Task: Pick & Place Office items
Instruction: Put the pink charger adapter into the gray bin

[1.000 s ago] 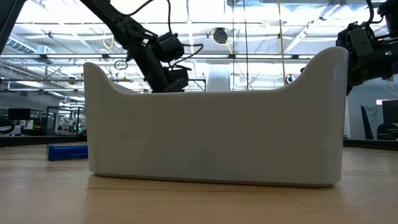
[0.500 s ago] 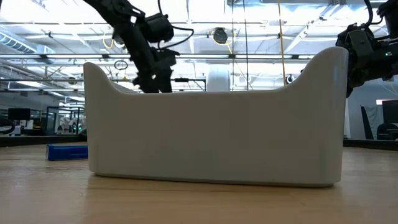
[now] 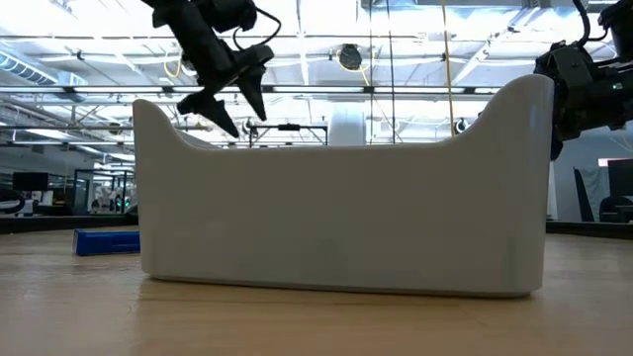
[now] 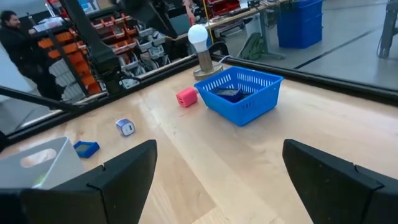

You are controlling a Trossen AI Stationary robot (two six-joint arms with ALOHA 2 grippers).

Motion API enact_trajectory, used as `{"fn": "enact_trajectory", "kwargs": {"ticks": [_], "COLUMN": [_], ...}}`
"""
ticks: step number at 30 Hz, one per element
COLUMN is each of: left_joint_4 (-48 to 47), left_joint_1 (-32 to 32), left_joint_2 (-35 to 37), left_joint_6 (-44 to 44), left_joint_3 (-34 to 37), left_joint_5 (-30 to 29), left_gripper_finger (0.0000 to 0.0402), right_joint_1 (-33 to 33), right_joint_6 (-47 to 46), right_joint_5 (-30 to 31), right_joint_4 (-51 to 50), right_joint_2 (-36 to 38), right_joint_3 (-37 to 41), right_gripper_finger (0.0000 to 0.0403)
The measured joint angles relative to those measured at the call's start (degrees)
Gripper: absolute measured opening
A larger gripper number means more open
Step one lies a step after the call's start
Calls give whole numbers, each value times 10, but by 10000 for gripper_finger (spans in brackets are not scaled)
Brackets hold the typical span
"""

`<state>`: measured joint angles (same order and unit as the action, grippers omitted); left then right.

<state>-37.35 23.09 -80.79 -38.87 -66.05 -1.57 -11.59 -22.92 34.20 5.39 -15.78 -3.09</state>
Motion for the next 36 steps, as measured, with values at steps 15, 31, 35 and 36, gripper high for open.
{"fn": "enact_trajectory", "kwargs": {"ticks": [15, 31, 35, 36], "left_joint_4": [-18, 185, 187, 187], "left_joint_1": [6, -6, -6, -6], "left_joint_2": [-4, -4, -4, -4], "left_joint_6": [-329, -294, -265, -260], "left_joint_3": [0, 0, 0, 0], "left_joint_5": [74, 50, 51, 51], "left_gripper_finger": [332, 315, 321, 321], "right_joint_1": [0, 0, 0, 0], "right_joint_6": [-128, -77, 56, 96], "right_joint_5": [-70, -56, -40, -38], "right_joint_4": [-5, 17, 2, 1], "right_joint_2": [-16, -16, -18, -20], "right_joint_3": [0, 0, 0, 0], "right_gripper_finger": [339, 339, 339, 339]}}
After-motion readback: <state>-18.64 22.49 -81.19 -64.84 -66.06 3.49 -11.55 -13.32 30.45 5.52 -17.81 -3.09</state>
